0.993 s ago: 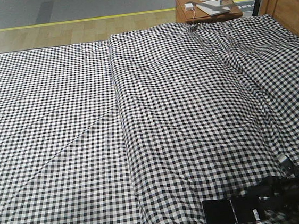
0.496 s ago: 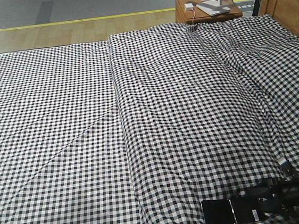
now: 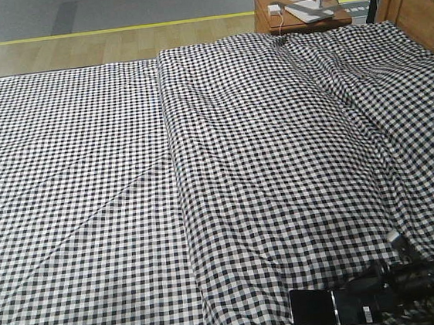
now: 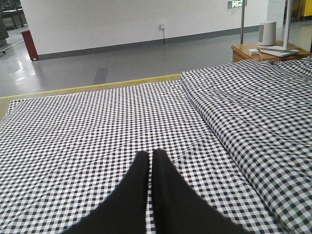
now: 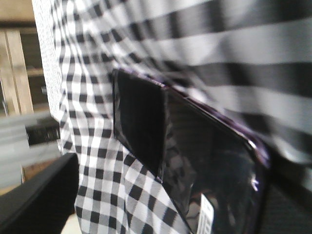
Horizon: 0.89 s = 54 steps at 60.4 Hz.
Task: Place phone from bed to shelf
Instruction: 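Close the right gripper on the black phone's edge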
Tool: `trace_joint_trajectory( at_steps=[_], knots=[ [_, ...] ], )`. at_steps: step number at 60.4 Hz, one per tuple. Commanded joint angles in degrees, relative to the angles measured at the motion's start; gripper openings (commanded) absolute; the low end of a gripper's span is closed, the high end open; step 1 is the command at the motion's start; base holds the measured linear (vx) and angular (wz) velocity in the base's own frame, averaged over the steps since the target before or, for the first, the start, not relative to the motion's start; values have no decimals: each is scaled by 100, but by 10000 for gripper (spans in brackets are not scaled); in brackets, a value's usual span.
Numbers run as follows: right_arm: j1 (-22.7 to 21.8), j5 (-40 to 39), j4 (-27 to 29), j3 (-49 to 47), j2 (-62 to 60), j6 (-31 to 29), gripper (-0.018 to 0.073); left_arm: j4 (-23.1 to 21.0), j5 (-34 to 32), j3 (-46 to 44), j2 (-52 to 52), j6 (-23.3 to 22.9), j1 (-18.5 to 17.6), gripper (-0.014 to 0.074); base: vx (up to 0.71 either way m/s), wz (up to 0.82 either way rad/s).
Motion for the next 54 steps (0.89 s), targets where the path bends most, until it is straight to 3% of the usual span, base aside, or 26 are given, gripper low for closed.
trace_joint_trajectory(
  at_steps=[1, 17, 26, 44, 54],
  knots=[
    [196, 449, 18, -23, -263, -89, 594, -52, -415, -127, -66, -33, -37, 1, 0, 0],
    [219, 609, 18, -23, -263, -47, 542, -52, -415, -127, -66, -33, -37, 1, 0, 0],
    [214, 681, 14, -23, -263, -52, 407, -52, -415, -127, -66, -33, -37, 1, 0, 0],
    [214, 823, 14, -23, -263, -138, -14, -52, -415, -127, -66, -33, -37, 1, 0, 0],
    [214, 927, -16, -23, -299, -153, -12, -52, -415, -127, -66, -33, -37, 1, 0, 0]
  ],
)
